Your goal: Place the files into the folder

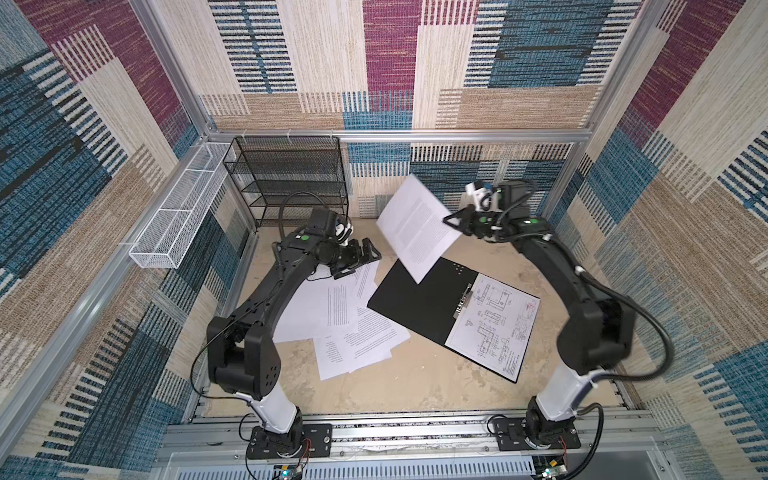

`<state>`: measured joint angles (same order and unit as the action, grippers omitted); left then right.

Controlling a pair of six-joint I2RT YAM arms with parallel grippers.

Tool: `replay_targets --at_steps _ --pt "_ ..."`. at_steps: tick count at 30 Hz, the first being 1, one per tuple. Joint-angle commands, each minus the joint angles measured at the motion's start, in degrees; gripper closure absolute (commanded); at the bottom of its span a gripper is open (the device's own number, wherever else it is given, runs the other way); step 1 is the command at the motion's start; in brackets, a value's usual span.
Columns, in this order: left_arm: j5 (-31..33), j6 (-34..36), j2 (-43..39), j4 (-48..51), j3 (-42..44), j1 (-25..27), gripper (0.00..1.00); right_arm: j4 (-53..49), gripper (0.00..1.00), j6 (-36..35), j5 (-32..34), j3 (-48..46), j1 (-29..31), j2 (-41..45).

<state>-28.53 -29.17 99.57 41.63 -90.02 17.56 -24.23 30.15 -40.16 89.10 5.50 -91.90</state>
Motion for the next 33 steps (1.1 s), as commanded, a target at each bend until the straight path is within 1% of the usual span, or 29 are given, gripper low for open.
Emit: replay_targets --at_steps 1,2,5,7,9,11,15,16,19,21,26,30,33 --pt "1.47 1.69 6.67 1.91 -5.38 5.1 0.0 -1.71 1.0 1.32 4.65 -10.13 -7.52 12.07" --pt "1.34 1.64 9.62 2.03 -7.8 6.73 0.0 -3.71 1.0 1.31 6.21 -13.64 -11.36 16.09" --pt "0.61 -0.13 17.56 2.41 -13.89 9.86 0.0 -7.7 1.0 0.72 9.43 -21.47 -18.96 23.98" --pt "0.58 -0.75 22.53 2.81 -17.71 11.73 0.0 -8.8 1.0 1.19 9.63 -28.08 -23.46 28.6" --pt "-0.27 -1.47 25.95 3.02 -20.08 12.92 0.0 -9.62 1.0 1.55 10.74 -33.78 -26.68 32.68" --pt "0.53 -1.65 28.25 3.04 -21.37 13.67 0.0 -10.88 1.0 1.79 12.2 -38.37 -28.65 36.41" --pt "0.58 -1.54 31.25 3.27 -21.85 13.77 0.0 -14.06 1.0 3.45 21.63 -45.22 -30.04 45.45" --pt "0.37 -1.48 31.72 3.26 -21.86 13.68 0.0 -14.25 1.0 3.93 22.6 -46.7 -30.07 46.62" --pt "0.53 -1.42 33.1 3.26 -22.11 13.72 0.0 -12.91 1.0 5.7 22.58 -52.56 -30.02 49.59" --pt "-0.26 -1.67 34.18 3.22 -22.29 13.72 0.0 -10.93 1.0 6.18 24.49 -56.94 -30.06 52.67" --pt "-0.42 -1.59 36.19 3.48 -22.52 13.64 0.0 -7.4 1.0 5.53 19.46 -62.96 -30.03 51.67" --pt "-0.7 -1.7 37.23 3.68 -22.48 13.51 0.0 -6.82 1.0 6.28 19.48 -65.48 -30.07 53.9" --pt "-0.24 -1.81 37.4 3.67 -22.39 13.4 0.0 -6.65 1.0 6.03 18.87 -66.88 -29.97 53.86"
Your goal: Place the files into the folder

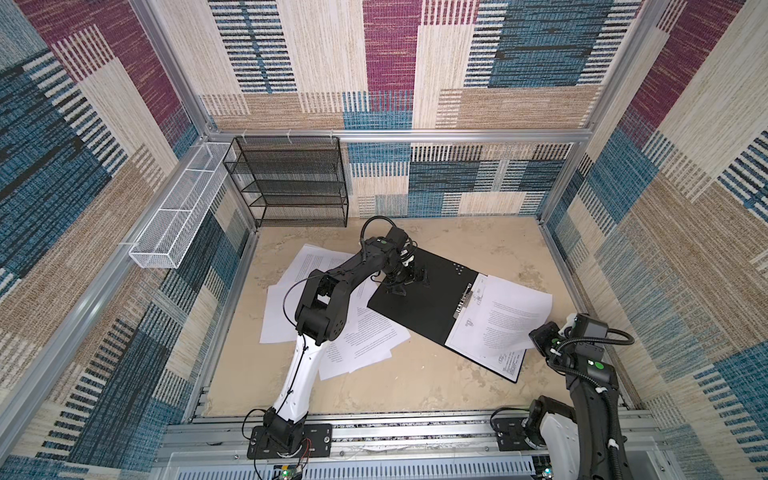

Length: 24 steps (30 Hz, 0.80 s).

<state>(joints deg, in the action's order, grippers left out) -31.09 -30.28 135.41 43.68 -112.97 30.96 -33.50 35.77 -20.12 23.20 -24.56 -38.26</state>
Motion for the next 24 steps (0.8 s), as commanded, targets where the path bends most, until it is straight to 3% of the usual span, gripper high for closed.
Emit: replay_targets --at_steps 1,12,24 --pt "2.21 -0.74 1.7 1.66 0.5 0.06 0.0 2.68 1.0 0.65 -1.37 -1.37 0.04 0.37" --pt "2.85 -1.52 3.35 2.18 0.28 -0.29 0.0 2.93 1.0 5.46 -0.97 -6.28 0.72 4.85" --pt "5.21 -6.39 1.55 -0.53 5.13 -1.13 0.0 7.02 1.0 13.25 3.06 -8.22 9.75 1.56"
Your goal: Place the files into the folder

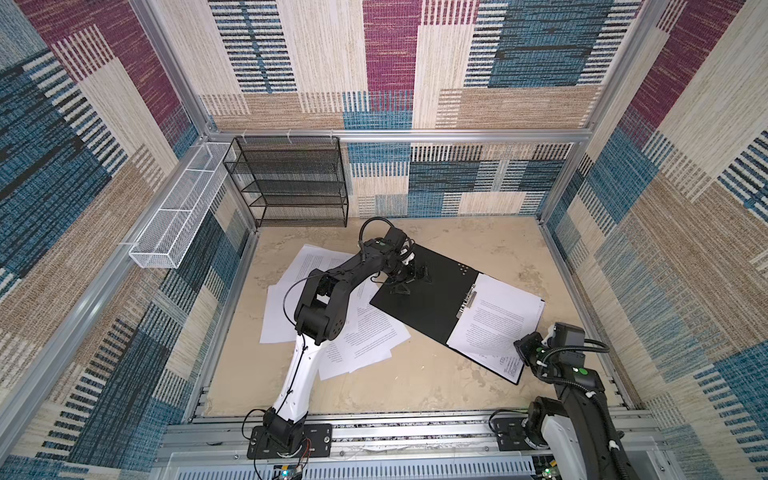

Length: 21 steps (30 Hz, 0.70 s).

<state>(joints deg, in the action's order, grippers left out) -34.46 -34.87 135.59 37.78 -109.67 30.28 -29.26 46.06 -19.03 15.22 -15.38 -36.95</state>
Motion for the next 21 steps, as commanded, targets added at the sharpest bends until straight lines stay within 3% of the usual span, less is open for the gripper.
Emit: replay_targets --at_steps 1,5,8,21 --pt "8.55 -1.85 1.39 5.37 2.0 -0.62 0.0 2.88 1.0 3.13 1.85 -0.36 0.61 0.25" --pt "8.31 -1.87 1.32 5.34 2.05 -0.99 0.0 4.56 1.0 3.85 0.86 -1.97 0.61 0.38" --pt "8.29 -2.12 1.36 5.27 1.96 -1.21 0.0 5.17 0.91 4.68 0.25 -2.59 0.86 0.47" --pt "7.68 -2.57 1.91 5.01 1.53 -1.61 0.0 2.74 0.23 7.87 1.65 -1.14 1.31 0.95"
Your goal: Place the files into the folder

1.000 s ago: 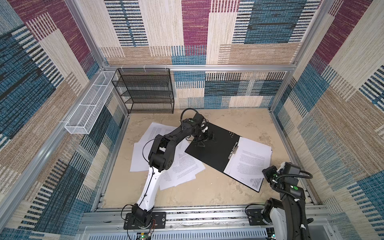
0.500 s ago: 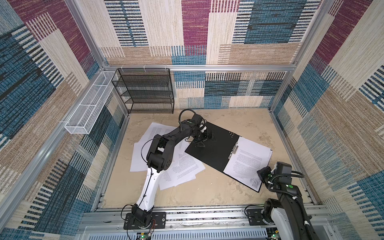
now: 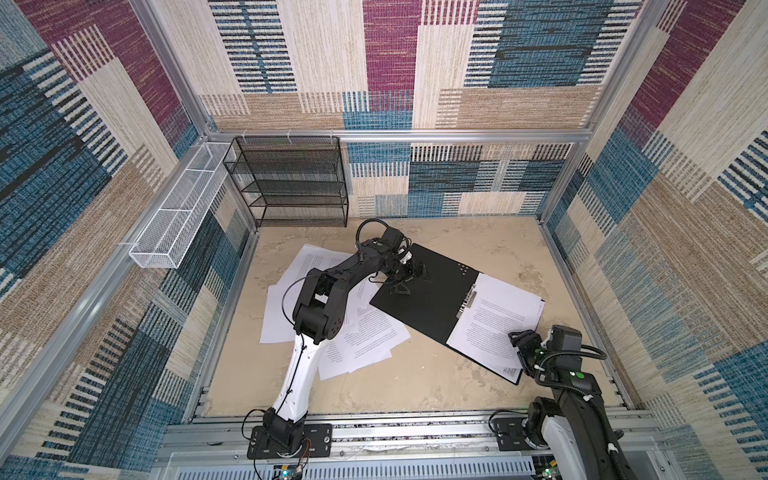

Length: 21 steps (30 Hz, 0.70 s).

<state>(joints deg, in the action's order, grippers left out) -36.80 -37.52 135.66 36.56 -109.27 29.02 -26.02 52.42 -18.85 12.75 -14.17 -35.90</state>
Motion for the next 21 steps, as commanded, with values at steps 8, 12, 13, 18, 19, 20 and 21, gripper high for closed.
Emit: replay_targets --at_steps 8,12,13,18,19,20,21 --pt "9.74 -0.61 2.03 5.69 1.17 -0.71 0.0 -6.28 0.0 2.91 9.65 6.88 0.2 -2.16" --pt "9.6 -0.76 2.33 5.56 1.16 -0.87 0.0 -6.52 0.0 2.74 12.0 7.6 0.21 -5.92" --pt "9.39 -0.89 2.41 5.54 1.12 -0.89 0.0 -6.63 0.0 3.14 11.97 7.13 0.21 -6.49" --pt "9.37 -0.97 2.46 5.45 1.26 -1.01 0.0 -5.52 0.0 2.44 16.72 8.74 0.24 -7.18" --pt "9.34 -0.89 2.49 5.46 1.26 -1.07 0.0 -4.75 0.0 1.38 17.16 9.63 0.23 -8.9" --pt "9.29 -0.96 2.46 5.44 1.28 -1.07 0.0 -3.99 0.0 0.85 17.38 10.14 0.23 -10.29" --pt "9.34 -0.85 2.43 5.46 1.4 -1.07 0.0 -2.8 0.0 -0.1 17.53 10.71 0.2 -12.26"
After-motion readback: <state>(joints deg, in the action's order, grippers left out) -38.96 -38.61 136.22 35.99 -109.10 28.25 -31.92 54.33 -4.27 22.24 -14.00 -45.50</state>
